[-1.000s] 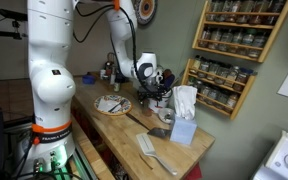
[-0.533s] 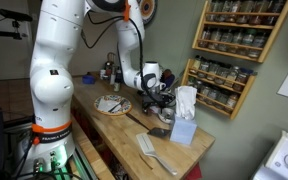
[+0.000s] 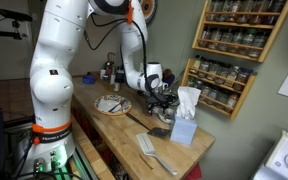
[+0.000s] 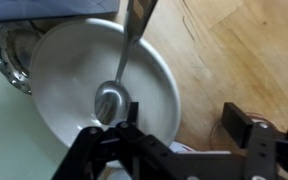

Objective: Pick up the white bowl and move it to the left side of the table

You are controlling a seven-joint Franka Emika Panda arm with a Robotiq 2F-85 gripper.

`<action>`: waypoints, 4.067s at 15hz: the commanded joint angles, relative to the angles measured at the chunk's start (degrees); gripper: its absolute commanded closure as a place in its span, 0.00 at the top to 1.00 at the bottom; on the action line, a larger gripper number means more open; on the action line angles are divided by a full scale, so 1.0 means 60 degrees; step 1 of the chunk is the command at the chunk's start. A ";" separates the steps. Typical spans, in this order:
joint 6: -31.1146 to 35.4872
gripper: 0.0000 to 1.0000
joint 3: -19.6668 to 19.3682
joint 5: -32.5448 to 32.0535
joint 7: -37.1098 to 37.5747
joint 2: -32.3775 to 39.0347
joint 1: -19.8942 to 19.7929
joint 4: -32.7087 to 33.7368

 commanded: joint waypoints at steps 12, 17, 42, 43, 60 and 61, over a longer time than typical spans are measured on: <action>0.0070 0.02 -0.0441 -0.0973 0.0335 -0.0194 0.0152 -0.0026; 0.0093 0.02 -0.1197 -0.2109 0.0754 -0.1085 0.0734 -0.0739; 0.1497 0.02 -0.0278 -0.4778 -0.0754 -0.3784 0.2796 -0.3094; 0.1785 0.02 -0.0346 -0.4850 -0.0886 -0.3689 0.3067 -0.3054; 0.4328 0.02 0.1440 -0.7180 -0.0702 -0.1261 0.3389 -0.2394; 0.4282 0.02 0.1679 -0.7222 -0.0718 -0.1125 0.3335 -0.2368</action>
